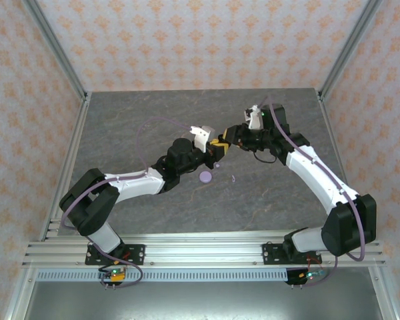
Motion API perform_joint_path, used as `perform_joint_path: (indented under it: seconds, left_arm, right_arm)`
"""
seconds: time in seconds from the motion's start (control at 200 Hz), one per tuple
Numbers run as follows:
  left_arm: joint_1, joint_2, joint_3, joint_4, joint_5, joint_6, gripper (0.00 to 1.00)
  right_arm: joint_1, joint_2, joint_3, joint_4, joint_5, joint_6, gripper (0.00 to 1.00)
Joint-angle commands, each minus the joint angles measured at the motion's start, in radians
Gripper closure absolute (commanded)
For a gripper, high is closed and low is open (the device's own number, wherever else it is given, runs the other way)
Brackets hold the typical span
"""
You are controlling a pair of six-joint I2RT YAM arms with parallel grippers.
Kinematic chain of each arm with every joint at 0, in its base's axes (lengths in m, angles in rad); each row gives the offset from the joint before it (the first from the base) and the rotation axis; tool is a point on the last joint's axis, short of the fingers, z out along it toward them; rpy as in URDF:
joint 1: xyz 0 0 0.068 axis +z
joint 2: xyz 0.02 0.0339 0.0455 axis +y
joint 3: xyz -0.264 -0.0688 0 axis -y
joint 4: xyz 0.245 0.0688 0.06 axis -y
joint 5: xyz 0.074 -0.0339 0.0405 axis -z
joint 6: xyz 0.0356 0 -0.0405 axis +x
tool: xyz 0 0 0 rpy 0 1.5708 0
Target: Insert the wireless bluetooth earbuds into the charging case
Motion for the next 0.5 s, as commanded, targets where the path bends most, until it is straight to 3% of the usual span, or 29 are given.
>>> perform_joint_path:
  seconds: [0.0,0.496]
  left_arm:
    - [-0.007,-0.04,0.036,0.02,0.01,0.041,0.92]
    - [-0.007,-0.087,-0.004,0.054,0.046,0.095,0.92]
  right_arm:
    - [0.007,-0.027,0.042,-0.037,0.01,-0.03,0.7]
    - [0.006,-0.095,0.136,-0.194,0.059,-0.126,0.63]
